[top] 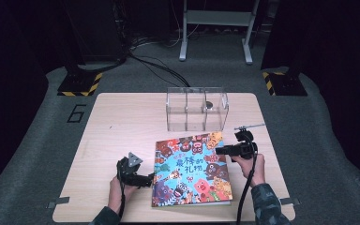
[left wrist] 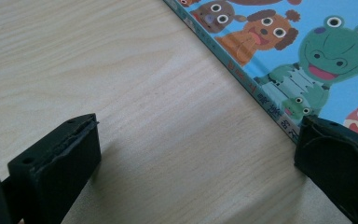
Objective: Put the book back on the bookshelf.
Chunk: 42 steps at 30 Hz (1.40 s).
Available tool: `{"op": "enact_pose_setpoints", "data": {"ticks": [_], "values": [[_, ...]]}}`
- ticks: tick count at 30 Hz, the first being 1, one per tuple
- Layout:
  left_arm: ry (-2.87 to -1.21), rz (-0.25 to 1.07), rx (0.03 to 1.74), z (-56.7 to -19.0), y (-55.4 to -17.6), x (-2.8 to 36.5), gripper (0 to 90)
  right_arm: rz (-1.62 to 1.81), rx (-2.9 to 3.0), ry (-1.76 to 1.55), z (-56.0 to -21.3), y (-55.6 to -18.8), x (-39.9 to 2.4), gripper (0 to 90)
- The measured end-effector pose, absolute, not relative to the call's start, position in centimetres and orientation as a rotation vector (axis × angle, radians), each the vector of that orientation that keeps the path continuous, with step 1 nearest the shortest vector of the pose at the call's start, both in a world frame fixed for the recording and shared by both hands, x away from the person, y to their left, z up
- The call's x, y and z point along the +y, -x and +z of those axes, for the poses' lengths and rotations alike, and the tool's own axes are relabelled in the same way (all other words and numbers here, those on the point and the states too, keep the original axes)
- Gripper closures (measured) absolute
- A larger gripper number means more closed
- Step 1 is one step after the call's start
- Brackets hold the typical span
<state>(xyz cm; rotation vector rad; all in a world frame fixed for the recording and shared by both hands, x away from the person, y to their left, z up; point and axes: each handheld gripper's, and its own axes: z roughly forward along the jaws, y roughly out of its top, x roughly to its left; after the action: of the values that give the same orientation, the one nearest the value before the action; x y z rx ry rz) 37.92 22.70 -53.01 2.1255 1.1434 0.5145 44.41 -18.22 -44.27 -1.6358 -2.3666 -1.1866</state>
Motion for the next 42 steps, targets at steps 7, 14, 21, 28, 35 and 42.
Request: {"op": "enact_pose_setpoints", "data": {"ticks": [7,14,21,28,35,42], "values": [[-2.121,0.515,1.145,-53.0,-37.9,22.7,0.1,-1.199,-2.332,1.635,-43.6,-44.4,-18.2,45.5],[-2.120,0.516,1.147,-53.0,-37.9,22.7,0.1,-1.246,-2.270,1.640,-44.1,-44.0,-18.7,46.1],[-2.120,0.515,1.145,-53.0,-37.9,22.7,0.2,-1.208,-2.320,1.571,-44.3,-43.3,-17.0,48.4],[-2.135,0.502,1.141,-52.9,-37.9,22.8,0.2,-1.175,-2.346,1.566,-44.0,-44.4,-16.5,49.2],[-2.140,0.500,1.136,-52.9,-37.9,22.8,0.2,-1.148,-2.401,1.521,-43.4,-45.7,-15.4,48.6],[-2.133,0.504,1.130,-53.0,-37.9,22.9,0.3,-1.155,-2.369,1.534,-43.7,-45.7,-15.7,52.7]]}}
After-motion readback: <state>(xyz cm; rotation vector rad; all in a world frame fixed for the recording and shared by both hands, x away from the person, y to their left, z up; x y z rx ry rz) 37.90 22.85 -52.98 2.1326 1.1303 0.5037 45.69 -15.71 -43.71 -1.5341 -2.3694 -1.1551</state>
